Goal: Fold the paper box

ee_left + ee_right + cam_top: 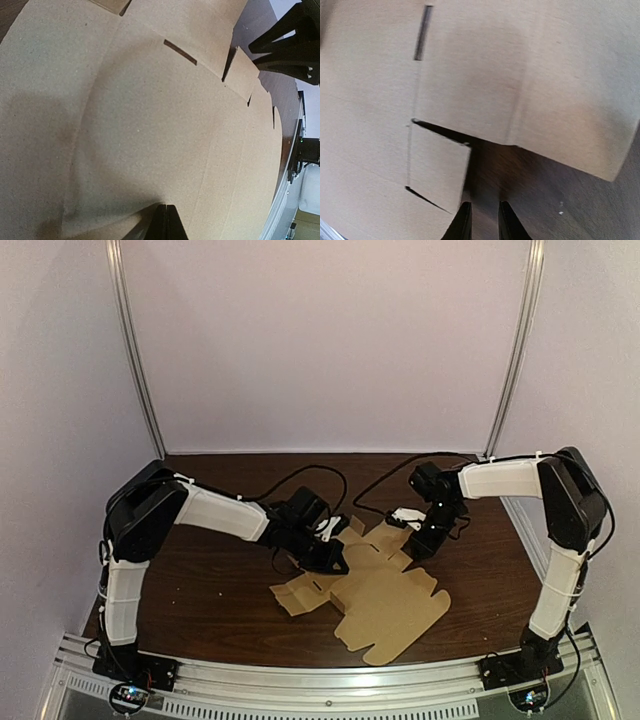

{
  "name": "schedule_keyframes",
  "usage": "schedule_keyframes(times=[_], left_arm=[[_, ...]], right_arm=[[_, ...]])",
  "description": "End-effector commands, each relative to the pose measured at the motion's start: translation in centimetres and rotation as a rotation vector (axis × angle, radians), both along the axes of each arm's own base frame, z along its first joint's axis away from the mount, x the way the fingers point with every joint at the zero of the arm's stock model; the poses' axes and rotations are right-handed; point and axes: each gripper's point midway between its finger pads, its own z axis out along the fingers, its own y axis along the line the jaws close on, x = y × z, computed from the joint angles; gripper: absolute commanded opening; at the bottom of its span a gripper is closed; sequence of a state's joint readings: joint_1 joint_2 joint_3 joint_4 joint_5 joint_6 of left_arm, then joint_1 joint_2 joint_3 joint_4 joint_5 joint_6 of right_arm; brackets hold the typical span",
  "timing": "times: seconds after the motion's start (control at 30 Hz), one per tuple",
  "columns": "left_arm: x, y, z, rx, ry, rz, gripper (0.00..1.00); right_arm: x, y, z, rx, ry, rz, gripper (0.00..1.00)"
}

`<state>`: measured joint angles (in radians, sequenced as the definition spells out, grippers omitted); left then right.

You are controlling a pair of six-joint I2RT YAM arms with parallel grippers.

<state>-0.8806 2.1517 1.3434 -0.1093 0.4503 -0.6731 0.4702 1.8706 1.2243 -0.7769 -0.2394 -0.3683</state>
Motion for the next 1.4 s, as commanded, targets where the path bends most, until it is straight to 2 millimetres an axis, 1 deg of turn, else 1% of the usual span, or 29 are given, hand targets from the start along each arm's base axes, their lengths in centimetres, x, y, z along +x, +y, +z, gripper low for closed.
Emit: schedule_keyframes(times=[0.0,0.13,0.2,0.27,0.5,0.63,0.77,0.93,1.2,1.27,1.37], left_arm=[[0.3,1.7,-2.9,0.111,0.025,0.061,0.00],[0.3,1.9,-3.2,0.125,0.030,0.073,0.00],[0.3,2.0,-3.3,0.127,0.032,0.073,0.00],[0.4,2.0,-3.3,0.126,0.032,0.074,0.00],[0.4,1.9,-3.2,0.122,0.032,0.076,0.00],[0.3,1.9,-3.3,0.122,0.036,0.075,0.00],[0.3,1.8,-3.5,0.123,0.039,0.074,0.00],[0.3,1.8,-3.6,0.122,0.039,0.074,0.00],[0.3,1.7,-3.6,0.117,0.041,0.072,0.00],[0.3,1.7,-3.6,0.116,0.039,0.071,0.00],[0.3,1.7,-3.6,0.116,0.041,0.070,0.00]], right_arm=[[-1.9,3.0,1.4,0.121,0.080,0.067,0.20],[-2.7,4.6,3.9,0.227,0.106,0.081,0.20],[-2.9,5.1,4.5,0.256,0.123,0.082,0.20],[-3.0,5.4,4.6,0.263,0.134,0.085,0.20],[-3.2,6.5,3.0,0.276,0.204,0.083,0.20],[-3.9,7.6,2.8,0.306,0.231,0.110,0.20],[-4.5,7.9,1.8,0.302,0.270,0.113,0.20],[-5.0,8.0,1.0,0.312,0.304,0.108,0.20],[-5.4,8.1,-0.4,0.305,0.369,0.085,0.27],[-5.3,7.9,-1.1,0.283,0.376,0.072,0.27],[-4.7,7.1,-2.6,0.217,0.359,0.038,0.22]])
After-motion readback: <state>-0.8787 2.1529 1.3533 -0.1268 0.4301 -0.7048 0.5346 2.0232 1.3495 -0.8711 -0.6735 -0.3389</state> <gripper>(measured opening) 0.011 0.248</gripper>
